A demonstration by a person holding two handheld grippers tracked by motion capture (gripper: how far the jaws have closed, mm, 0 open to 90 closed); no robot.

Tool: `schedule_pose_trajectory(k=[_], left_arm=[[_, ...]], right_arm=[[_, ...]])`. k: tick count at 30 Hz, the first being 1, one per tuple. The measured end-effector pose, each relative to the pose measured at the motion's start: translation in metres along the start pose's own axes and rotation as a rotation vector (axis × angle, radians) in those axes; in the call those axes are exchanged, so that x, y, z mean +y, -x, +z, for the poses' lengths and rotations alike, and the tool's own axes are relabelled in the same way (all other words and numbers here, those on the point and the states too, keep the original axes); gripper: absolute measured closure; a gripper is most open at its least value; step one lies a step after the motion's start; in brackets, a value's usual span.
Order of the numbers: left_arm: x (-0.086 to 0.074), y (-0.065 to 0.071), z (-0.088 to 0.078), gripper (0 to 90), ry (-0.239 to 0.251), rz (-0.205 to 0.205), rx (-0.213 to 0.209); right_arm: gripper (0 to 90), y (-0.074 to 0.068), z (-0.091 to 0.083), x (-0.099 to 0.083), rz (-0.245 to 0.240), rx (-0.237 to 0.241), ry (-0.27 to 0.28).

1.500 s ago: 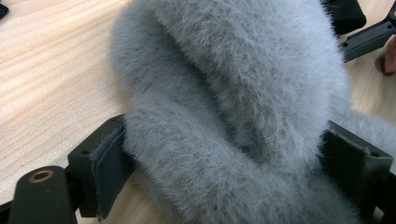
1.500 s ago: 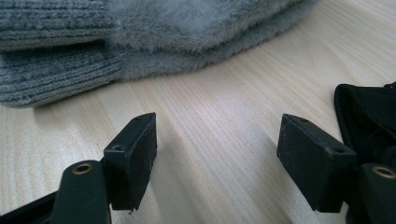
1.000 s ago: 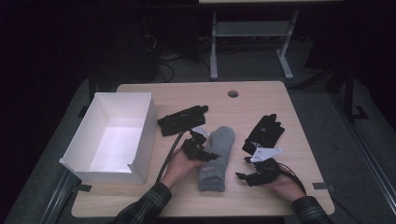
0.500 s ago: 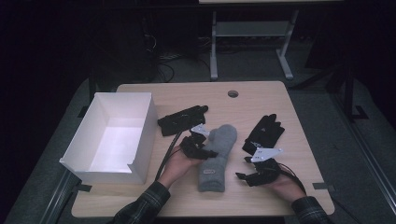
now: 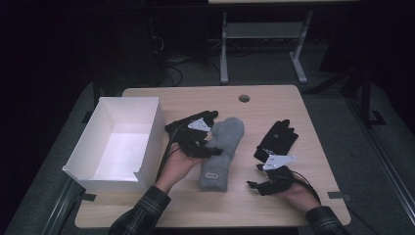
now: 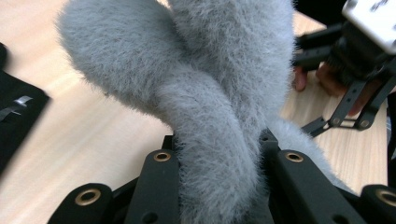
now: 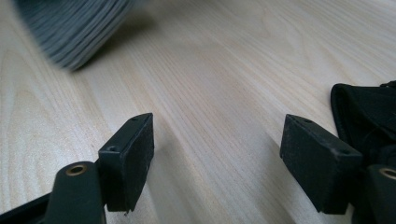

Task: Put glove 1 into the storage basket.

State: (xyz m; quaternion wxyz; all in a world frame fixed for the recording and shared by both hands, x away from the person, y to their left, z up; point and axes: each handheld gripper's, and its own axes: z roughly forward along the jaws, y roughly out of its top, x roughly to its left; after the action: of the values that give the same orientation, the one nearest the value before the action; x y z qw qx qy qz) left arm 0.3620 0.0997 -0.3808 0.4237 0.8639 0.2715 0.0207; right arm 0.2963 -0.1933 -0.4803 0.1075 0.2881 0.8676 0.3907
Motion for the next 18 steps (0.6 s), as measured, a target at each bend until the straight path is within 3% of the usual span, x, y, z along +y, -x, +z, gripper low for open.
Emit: schedule_pose_trajectory(k=[10, 18], left_arm=[[0.034, -0.005, -0.055, 70.6, 0.045, 0.037, 0.068], [0.049, -0.019, -0.098, 70.5, 0.071, 0.022, 0.094]], right_arm=[[25.9, 0.000, 0.000, 0.000, 0.002, 0.000, -0.001], [25.8, 0.000, 0.000, 0.000, 0.005, 0.002, -0.002]])
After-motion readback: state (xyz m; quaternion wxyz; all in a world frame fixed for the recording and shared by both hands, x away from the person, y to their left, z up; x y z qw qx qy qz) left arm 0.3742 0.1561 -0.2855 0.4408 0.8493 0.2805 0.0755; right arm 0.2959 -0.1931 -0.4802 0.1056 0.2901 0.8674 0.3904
